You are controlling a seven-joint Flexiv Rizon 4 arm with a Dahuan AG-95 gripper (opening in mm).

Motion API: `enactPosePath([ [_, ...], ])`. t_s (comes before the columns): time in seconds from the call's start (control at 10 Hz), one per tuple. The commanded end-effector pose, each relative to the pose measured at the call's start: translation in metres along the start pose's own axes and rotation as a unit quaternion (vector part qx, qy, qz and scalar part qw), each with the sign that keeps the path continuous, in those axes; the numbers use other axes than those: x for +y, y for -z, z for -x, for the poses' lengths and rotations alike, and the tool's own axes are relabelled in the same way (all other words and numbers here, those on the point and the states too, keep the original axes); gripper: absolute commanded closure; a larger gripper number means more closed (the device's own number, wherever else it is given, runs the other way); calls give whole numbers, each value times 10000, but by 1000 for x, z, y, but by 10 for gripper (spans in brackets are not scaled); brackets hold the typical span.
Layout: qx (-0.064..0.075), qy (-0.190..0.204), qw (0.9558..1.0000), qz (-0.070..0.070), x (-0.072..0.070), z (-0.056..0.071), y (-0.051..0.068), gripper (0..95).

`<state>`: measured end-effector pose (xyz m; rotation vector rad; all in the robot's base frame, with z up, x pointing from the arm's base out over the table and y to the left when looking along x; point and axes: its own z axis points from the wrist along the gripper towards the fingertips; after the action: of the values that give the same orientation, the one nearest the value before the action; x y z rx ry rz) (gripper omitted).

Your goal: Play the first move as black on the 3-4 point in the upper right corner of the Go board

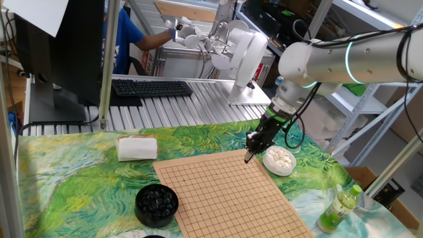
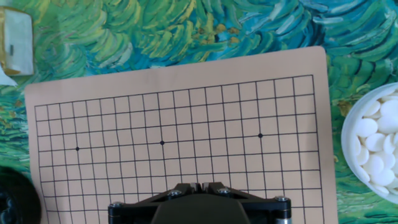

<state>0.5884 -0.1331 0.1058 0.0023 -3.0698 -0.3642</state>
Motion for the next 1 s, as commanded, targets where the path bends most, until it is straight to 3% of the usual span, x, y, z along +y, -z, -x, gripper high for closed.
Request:
enactPosePath([
  [0.1,29,-57,10000,-6,0,0,0,950],
  [1.0,43,-199,9998,-25,3,1,-2,950],
])
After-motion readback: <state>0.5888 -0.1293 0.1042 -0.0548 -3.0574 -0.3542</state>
